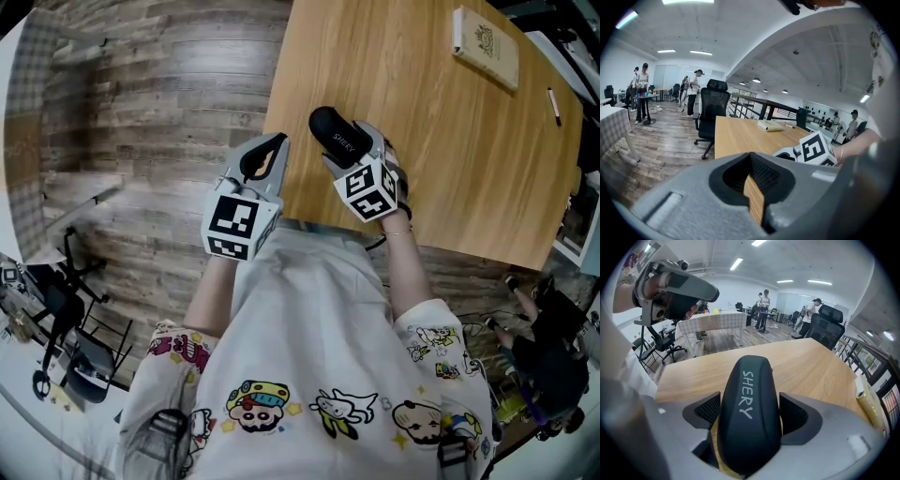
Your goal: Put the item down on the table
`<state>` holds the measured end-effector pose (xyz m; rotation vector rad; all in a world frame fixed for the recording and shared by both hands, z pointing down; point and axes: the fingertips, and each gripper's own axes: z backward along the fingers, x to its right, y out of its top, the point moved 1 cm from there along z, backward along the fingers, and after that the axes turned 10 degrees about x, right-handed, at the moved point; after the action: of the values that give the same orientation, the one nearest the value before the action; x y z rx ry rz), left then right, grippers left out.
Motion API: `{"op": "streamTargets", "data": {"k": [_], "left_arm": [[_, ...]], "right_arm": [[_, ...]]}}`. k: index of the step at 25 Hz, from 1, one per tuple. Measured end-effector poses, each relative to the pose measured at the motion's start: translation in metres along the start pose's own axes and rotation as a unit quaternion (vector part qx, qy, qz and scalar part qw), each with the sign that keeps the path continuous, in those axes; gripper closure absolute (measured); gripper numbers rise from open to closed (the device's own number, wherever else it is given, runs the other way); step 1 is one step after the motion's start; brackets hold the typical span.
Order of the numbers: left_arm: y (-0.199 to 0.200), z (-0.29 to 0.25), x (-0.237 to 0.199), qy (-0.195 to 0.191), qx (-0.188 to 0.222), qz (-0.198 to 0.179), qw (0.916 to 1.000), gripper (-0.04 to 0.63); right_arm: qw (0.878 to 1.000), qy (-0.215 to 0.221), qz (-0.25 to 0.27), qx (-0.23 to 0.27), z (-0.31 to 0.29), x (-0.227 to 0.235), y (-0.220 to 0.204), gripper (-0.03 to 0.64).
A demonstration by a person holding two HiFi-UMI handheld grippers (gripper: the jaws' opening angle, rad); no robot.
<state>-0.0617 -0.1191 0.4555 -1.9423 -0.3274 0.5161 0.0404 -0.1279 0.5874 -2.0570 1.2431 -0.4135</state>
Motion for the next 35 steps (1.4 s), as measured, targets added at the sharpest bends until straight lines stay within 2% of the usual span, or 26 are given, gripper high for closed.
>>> {"op": "streamTargets", "data": {"k": [11,22,30,35], "left_arm": [[0.002,0.004,0.000,0.001,0.008,-0.004,1.0000,0.595],[0.027,0.010,0.008,0.002,0.032,-0.020,0.9993,0.596],[0.048,0.009,0.022,-0.011,0.055,-0.040,0.9976,0.595],[0.064,0.004,0.033,-0.022,0.071,-0.053,0.9958,0.595]], "right_arm": [[1.000,-0.007,-0.008,0.017,0.008,0.003,0.009,0.204],[0.997,-0.044,-0.019,0.068,0.050,0.010,0.039,0.206],[0.986,-0.088,-0.041,0.134,0.099,0.022,0.067,0.212],[0.972,-0.119,-0.076,0.190,0.139,0.035,0.082,0.233]]}}
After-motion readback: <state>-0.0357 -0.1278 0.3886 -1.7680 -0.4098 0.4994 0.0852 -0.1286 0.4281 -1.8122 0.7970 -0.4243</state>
